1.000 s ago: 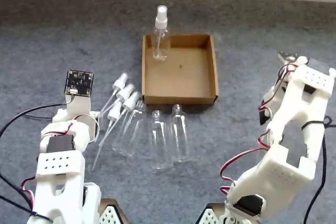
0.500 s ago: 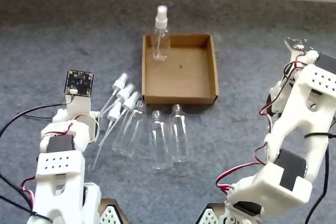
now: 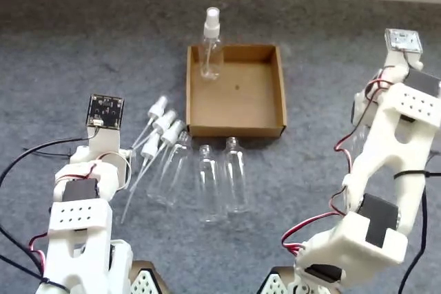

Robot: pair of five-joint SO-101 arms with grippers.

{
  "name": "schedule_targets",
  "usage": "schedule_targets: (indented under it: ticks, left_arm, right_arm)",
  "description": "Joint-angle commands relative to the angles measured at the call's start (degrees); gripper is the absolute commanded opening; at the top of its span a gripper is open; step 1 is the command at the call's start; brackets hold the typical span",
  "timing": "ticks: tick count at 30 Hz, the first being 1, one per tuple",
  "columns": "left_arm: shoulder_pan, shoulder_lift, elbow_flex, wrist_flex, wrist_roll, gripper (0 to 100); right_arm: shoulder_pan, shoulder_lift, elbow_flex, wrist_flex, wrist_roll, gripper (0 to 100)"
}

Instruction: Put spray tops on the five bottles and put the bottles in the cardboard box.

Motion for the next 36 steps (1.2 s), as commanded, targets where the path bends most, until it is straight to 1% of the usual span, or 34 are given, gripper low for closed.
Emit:
schedule_targets:
  ticks: [1, 5, 10, 12, 17, 22, 30, 33, 36]
  left_arm:
    - [0.84, -1.45, -0.4, -0.88, -0.53, 16]
    - [0.84, -1.45, -0.31, -0.7, -0.53, 16]
    - [0.92, -1.36, -0.22, -0.62, -0.53, 16]
    - [0.92, -1.36, -0.22, -0.62, -0.53, 16]
    - [1.01, -1.45, 0.75, -0.88, -0.53, 16]
    - [1.01, -1.45, 0.84, -0.88, -0.53, 16]
    - [1.01, -1.45, 1.01, -0.88, -0.53, 16]
    - [1.01, -1.45, 1.01, -0.88, -0.53, 16]
    - [1.01, -1.45, 1.01, -0.88, -0.53, 16]
  right_arm:
    - [-4.26, 2.15, -2.51, -4.44, -0.88, 0.6]
    - [-5.49, 7.25, -2.68, -6.37, -1.14, 2.0]
    - [-5.76, 12.0, -2.86, -6.99, -1.23, 13.8]
    - [-5.85, 13.05, -2.86, -6.99, -1.05, 15.9]
    - [-5.67, 11.65, -2.95, -6.37, -1.05, 17.6]
    - [-4.44, 8.66, -2.51, -1.19, -0.18, 18.0]
    - [-1.1, 8.66, -1.89, -0.84, 2.46, 18.0]
    - [-1.27, 8.66, 1.45, -1.27, 5.1, 18.1]
    - [-1.45, 8.57, 4.44, -4.09, 4.84, 18.2]
